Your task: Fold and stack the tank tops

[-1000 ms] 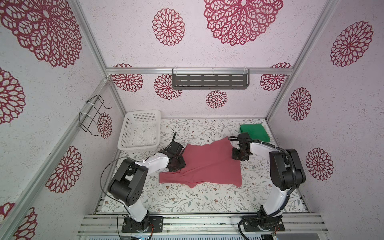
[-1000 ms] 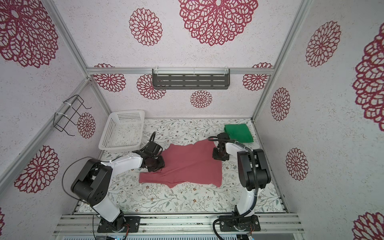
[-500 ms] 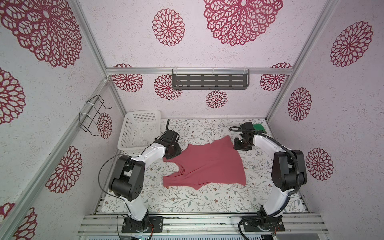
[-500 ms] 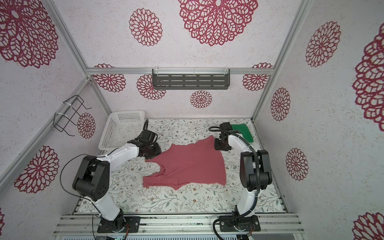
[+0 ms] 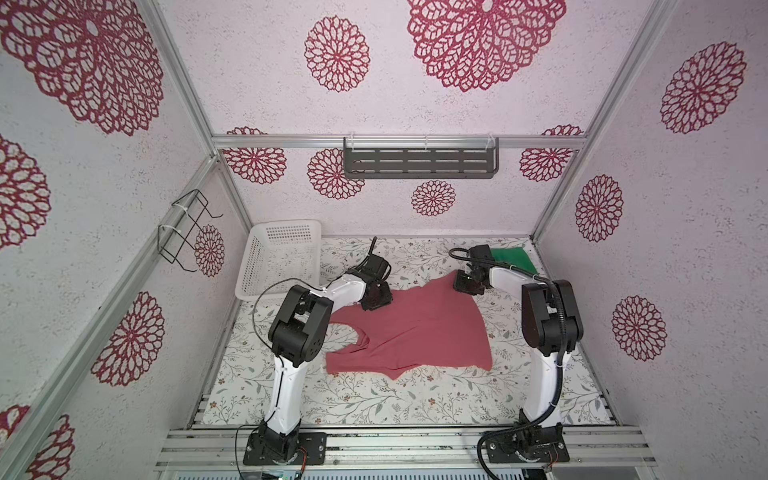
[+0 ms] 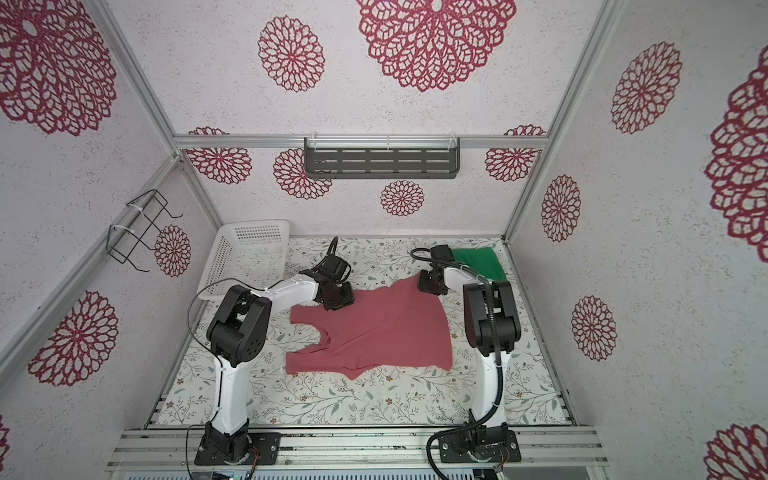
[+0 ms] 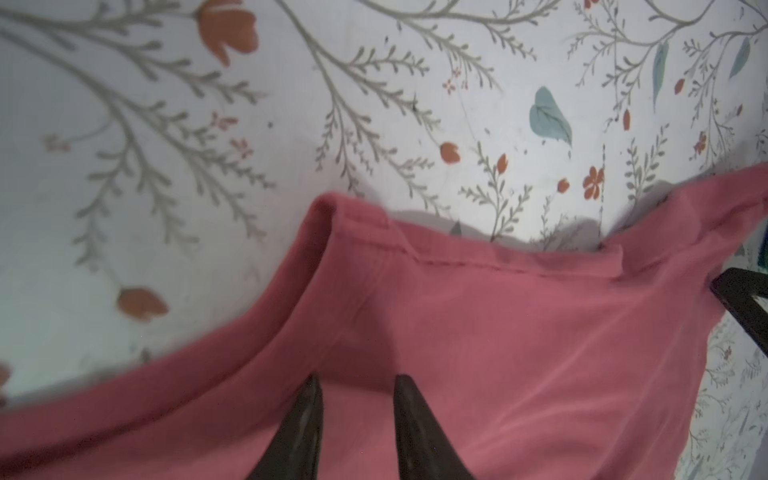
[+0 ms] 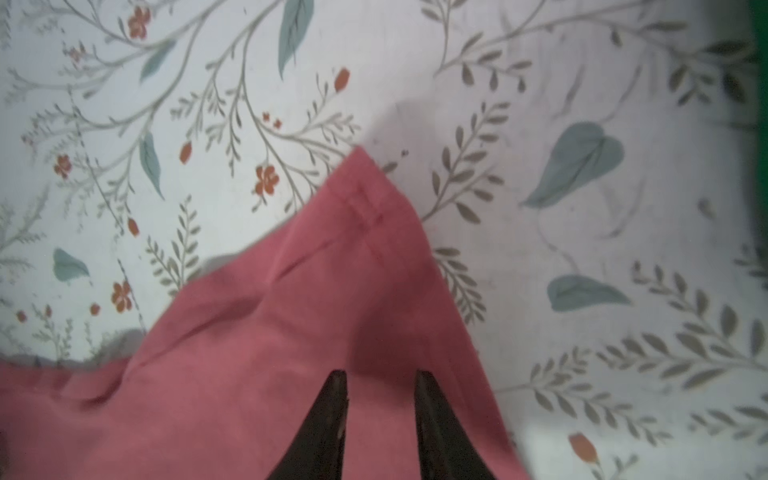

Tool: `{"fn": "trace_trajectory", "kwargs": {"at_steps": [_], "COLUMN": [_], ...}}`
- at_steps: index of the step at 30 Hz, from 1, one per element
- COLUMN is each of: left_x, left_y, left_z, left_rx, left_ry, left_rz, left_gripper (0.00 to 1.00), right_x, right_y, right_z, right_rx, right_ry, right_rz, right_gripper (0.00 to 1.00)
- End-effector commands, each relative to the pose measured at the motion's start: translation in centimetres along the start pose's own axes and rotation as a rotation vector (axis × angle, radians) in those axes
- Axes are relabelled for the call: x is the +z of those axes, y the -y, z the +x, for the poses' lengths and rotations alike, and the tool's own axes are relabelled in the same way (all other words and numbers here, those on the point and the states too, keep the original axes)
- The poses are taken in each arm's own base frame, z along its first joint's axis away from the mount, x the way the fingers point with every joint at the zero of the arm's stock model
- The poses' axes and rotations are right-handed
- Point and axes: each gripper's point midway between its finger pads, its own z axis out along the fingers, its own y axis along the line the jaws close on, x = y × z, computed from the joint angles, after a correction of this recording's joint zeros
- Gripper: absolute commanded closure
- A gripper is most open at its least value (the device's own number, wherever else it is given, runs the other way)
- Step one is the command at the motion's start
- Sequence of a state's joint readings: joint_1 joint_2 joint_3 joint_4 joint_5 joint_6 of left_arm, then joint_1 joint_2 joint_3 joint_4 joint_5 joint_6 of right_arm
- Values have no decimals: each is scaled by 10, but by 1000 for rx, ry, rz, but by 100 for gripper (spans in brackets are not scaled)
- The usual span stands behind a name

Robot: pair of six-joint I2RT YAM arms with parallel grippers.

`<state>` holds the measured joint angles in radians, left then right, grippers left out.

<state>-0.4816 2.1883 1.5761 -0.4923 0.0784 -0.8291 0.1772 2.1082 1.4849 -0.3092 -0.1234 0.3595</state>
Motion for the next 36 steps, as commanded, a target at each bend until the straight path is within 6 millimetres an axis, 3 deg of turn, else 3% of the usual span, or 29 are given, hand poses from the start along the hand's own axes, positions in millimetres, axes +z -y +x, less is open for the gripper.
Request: {"fn": "trace_trajectory", "kwargs": {"at_steps": [1, 6, 10, 14, 17, 19, 23, 25, 29, 33, 36], "left_x": [33, 52, 47, 4, -45, -76, -118, -118, -104, -87, -96], "left_y": [-25, -30, -20, 6, 23, 25, 21, 20, 10, 1, -4], "left_z": [-4, -49, -84, -105, -100, -85, -19, 17, 81, 124, 146], "left_rx": [29, 43, 117, 196, 222, 223, 180, 151, 106, 75, 67], "left_ry": [-34, 13, 78, 145, 183, 183, 142, 101, 2, -78, -92], "left_rz": [-102, -147, -140, -82, -39, -41, -18, 15, 9, -6, -30], "left_gripper": [68, 68, 68, 58, 50, 48, 49, 51, 54, 56, 58], "right_x": [7, 8, -14, -64, -101, -118, -142, -149, -150, -147, -162], "right_y": [24, 34, 22, 2, -5, -4, 7, 7, -12, -5, 11], "right_z": [-11, -27, -49, -56, -29, 1, 74, 107, 170, 207, 218], "right_rx": [69, 71, 12, -35, -33, -25, -13, 2, -11, 19, 50], "right_ry": [26, 48, 84, 116, 94, 46, -60, -105, -206, -263, -246], "right_rz": [66, 84, 66, 9, -19, -26, 20, 18, -3, 37, 87], "right_gripper": [67, 59, 51, 44, 44, 46, 56, 64, 75, 79, 78]}}
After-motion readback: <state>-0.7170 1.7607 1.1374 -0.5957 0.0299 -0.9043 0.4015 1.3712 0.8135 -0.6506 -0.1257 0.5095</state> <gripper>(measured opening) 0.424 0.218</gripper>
